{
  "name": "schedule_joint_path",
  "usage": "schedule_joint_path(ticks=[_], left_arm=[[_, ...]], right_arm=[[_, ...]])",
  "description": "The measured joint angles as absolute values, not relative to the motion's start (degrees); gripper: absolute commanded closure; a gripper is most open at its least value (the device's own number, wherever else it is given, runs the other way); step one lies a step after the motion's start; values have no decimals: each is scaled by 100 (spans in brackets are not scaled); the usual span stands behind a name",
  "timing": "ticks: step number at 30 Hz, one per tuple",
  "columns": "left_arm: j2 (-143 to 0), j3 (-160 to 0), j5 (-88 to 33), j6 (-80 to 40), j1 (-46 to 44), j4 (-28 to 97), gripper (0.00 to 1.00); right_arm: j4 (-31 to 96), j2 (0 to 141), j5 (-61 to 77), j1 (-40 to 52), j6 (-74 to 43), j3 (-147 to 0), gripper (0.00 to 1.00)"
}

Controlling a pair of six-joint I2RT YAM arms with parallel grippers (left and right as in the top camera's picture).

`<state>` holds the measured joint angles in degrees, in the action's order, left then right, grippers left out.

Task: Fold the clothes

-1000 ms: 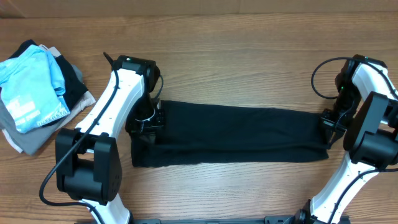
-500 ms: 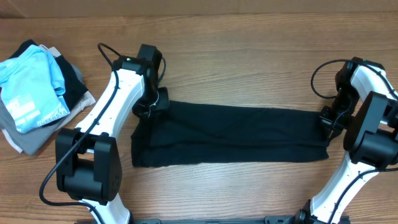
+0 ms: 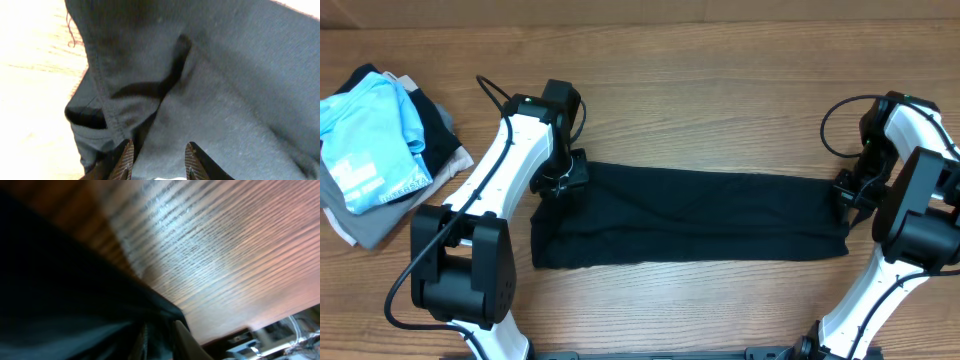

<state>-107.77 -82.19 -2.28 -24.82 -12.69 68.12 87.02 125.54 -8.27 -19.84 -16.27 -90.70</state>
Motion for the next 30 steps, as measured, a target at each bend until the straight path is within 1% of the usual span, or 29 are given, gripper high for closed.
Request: schedule_joint_path(ticks=[1, 5, 8, 13, 18, 22, 25, 27, 29, 30], left_arm=[[-10777, -8215, -233, -2449, -1269, 6834, 63], [-10691, -8208, -386, -2349, -1269, 6912, 61], [-10471, -8208, -451, -2340, -1269, 6923, 61], [-9970, -8206, -493, -2340, -1269, 6967, 60], [-9883, -8206, -497, -2252, -1269, 6958, 58], [-9883, -8206, -515, -2209, -1269, 6895, 58], [-9883, -8206, -519, -2189, -1269, 6895, 58], [-9883, -8206, -530, -2187, -1269, 6897, 58], [-9883, -8204, -534, -2185, -1269, 6890, 58], [-9883, -8204, -534, -2185, -1269, 6890, 57]], right_arm=[[8680, 12527, -786, -1986, -1629, -9155, 46], [8569, 12081, -650, -2012, -1520, -9424, 29], [8536, 11714, -309, -2143, -1157, -9500, 26], [8407, 11587, 130, -2576, -655, -9439, 14], [8152, 11587, 582, -2917, -14, -8816, 14], [7854, 11592, 926, -2891, 436, -8311, 11], [7456, 11590, 1035, -2838, 631, -7953, 11], [7223, 11590, 1074, -2797, 714, -7695, 18], [7153, 11587, 1109, -2755, 764, -7516, 30], [7157, 11583, 1120, -2738, 749, -7483, 39]])
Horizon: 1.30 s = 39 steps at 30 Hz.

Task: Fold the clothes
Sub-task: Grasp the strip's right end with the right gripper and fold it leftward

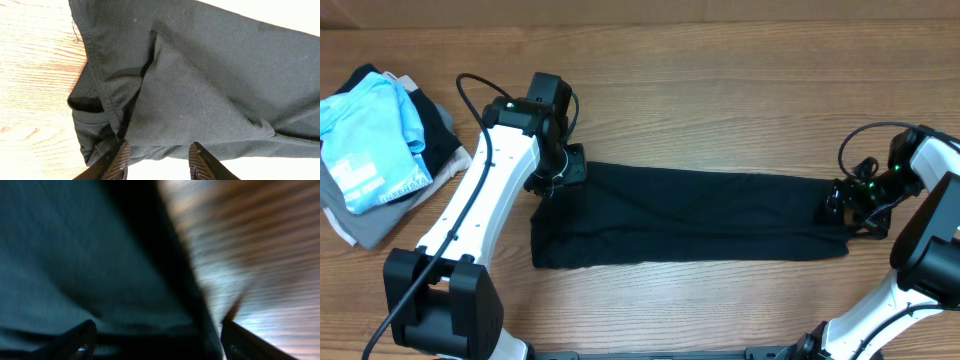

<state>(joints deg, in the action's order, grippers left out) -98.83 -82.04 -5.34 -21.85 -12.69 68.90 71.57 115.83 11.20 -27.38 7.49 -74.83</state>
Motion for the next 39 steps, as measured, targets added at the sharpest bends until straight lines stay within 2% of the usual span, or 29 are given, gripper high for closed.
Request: schedule_joint_path(ticks=[2, 3, 4, 11, 15, 18, 22, 24, 31, 39], left_arm=[[-9883, -8204, -534, -2167, -1269, 6888, 58], [-9883, -8204, -534, -2161, -1269, 6886, 58], [-9883, -8204, -534, -2143, -1269, 6884, 58], [-9883, -8204, -534, -2093, -1269, 6899, 62], [-9883, -8211, -539, -2084, -1208, 6912, 61], [-9872, -8217, -585, -2084, -1004, 6941, 59], [-9824, -8221, -893, -2084, -556, 6943, 48], [-9813, -8224, -1066, -2084, -436, 6928, 45], [-9813, -8224, -1382, -2082, -366, 6897, 43], [-9813, -8224, -1439, -2082, -366, 6908, 44]], right_arm=[[7155, 11577, 1146, -2700, 797, -7419, 77], [7150, 11577, 1157, -2683, 808, -7402, 90], [7135, 11577, 1168, -2674, 840, -7393, 96], [7161, 11579, 1275, -2626, 749, -7393, 96], [7277, 11581, 1243, -2626, 545, -7889, 96], [7640, 11592, 1061, -2633, 257, -8744, 96], [8042, 11577, 821, -2493, 117, -9312, 96], [8128, 11577, 696, -2261, 93, -9312, 96], [8160, 11577, 366, -78, 40, -9312, 96], [8167, 11577, 331, 1264, -193, -9312, 96]])
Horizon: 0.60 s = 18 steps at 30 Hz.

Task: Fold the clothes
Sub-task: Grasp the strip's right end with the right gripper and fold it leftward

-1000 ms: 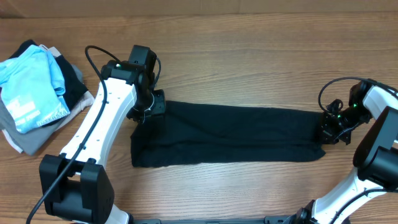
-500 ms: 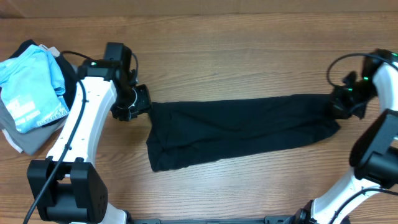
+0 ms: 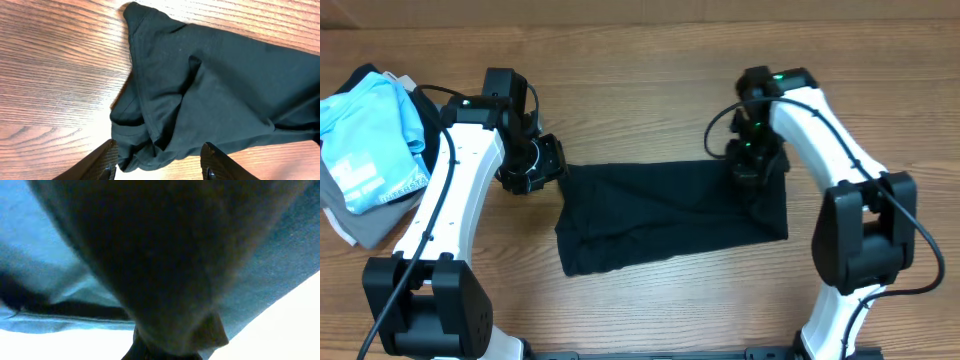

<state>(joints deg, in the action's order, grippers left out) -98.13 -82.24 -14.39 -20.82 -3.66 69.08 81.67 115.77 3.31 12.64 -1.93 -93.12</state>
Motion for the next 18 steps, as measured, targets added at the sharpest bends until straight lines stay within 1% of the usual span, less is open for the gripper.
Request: schedule_joint_path(ticks=[4, 9, 10, 13, 15, 16, 17, 18], left_arm=[[-9813, -8224, -1439, -2082, -366, 6925, 44], [-9813, -8224, -1439, -2082, -366, 6967, 43], [-9813, -8224, -1439, -2082, -366, 6969, 43], [-9810, -8224, -1439, -2084, -366, 6967, 43], [-9810, -8224, -1439, -2082, -366, 6969, 43], [-9810, -8224, -1439, -2082, -366, 6967, 43], [-9810, -8224, -1439, -2082, -366, 6969, 43], [-9810, -8224, -1439, -2082, -366, 6969, 43]], right_arm=[[8202, 11577, 298, 1780, -353, -9312, 96], [8331, 11577, 307, 1890, -429, -9312, 95], [8366, 11577, 338, 1890, -434, -9312, 89], [8447, 11577, 449, 1885, -449, -9312, 87], [8503, 11577, 563, 1885, -447, -9312, 85], [8514, 11577, 593, 1885, -451, -9312, 80], [8573, 11577, 679, 1885, -445, -9312, 64], [8650, 11577, 725, 1885, -447, -9312, 59]])
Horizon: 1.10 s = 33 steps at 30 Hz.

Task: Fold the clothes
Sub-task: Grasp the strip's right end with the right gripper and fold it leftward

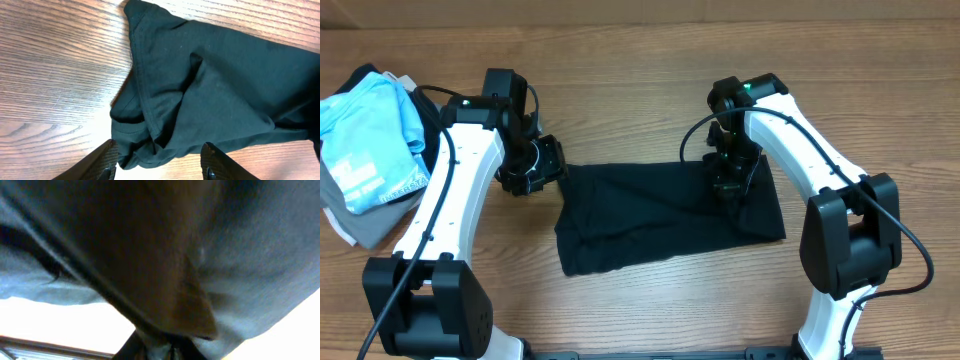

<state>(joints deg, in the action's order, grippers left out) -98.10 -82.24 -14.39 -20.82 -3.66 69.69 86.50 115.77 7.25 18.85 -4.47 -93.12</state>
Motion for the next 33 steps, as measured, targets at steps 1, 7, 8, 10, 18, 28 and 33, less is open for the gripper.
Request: schedule_joint_path(ticks=[1, 7, 8, 10, 18, 28, 33], left_arm=[[-9810, -8224, -1439, -2082, -366, 6969, 43], [-9810, -8224, -1439, -2082, -366, 6969, 43], [-9810, -8224, -1439, -2082, -366, 6973, 42], [-9810, -8224, -1439, -2084, -366, 7022, 35], [-9810, -8235, -1437, -2082, -366, 7312, 35], [-9810, -8243, -1437, -2082, -366, 7352, 32], [-9810, -8246, -1439, -2060, -366, 7498, 29]], right_arm=[[8720, 11577, 753, 1885, -449, -9312, 53], [8691, 11577, 856, 1885, -449, -9312, 56], [8659, 11577, 860, 1885, -447, -9312, 57], [8547, 11577, 829, 1885, -449, -9312, 57], [8617, 11577, 617, 1879, -845, -9288, 62], [7076, 11577, 1361, 2121, -897, -8001, 66], [6637, 11577, 1481, 2145, -897, -7937, 66]])
